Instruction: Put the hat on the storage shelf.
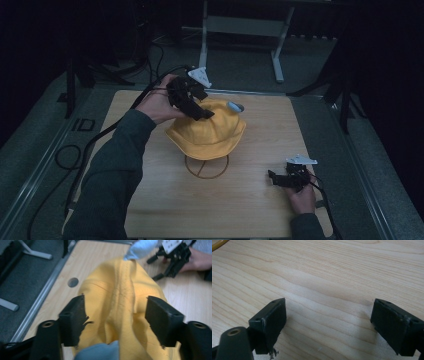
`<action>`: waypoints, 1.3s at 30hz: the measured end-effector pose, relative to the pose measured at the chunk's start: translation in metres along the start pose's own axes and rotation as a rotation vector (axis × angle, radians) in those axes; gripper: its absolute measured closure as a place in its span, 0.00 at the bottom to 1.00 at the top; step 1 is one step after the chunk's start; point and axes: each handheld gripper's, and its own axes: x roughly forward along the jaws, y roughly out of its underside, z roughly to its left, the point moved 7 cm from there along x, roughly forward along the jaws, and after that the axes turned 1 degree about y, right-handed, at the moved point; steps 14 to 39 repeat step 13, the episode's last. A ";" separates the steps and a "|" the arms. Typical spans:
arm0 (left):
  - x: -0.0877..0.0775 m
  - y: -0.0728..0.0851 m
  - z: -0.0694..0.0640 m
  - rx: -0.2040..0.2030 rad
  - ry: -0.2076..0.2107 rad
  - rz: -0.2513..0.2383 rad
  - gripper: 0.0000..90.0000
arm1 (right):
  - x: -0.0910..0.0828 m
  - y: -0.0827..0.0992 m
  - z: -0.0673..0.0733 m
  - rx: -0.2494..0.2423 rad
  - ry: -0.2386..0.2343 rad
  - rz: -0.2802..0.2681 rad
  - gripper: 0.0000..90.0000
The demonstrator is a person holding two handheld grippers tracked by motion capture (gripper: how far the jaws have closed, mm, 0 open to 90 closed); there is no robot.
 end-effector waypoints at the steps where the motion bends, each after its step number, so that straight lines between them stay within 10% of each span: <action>1: -0.002 0.000 0.001 -0.003 -0.004 -0.009 0.33 | 0.000 0.000 0.000 0.000 0.000 0.000 0.15; 13: -0.030 0.003 0.008 -0.049 -0.036 -0.117 0.24 | 0.000 0.000 0.000 -0.002 -0.001 -0.001 0.15; 39: -0.030 0.003 0.008 -0.049 -0.036 -0.117 0.24 | 0.000 0.000 0.000 -0.002 -0.001 -0.001 0.15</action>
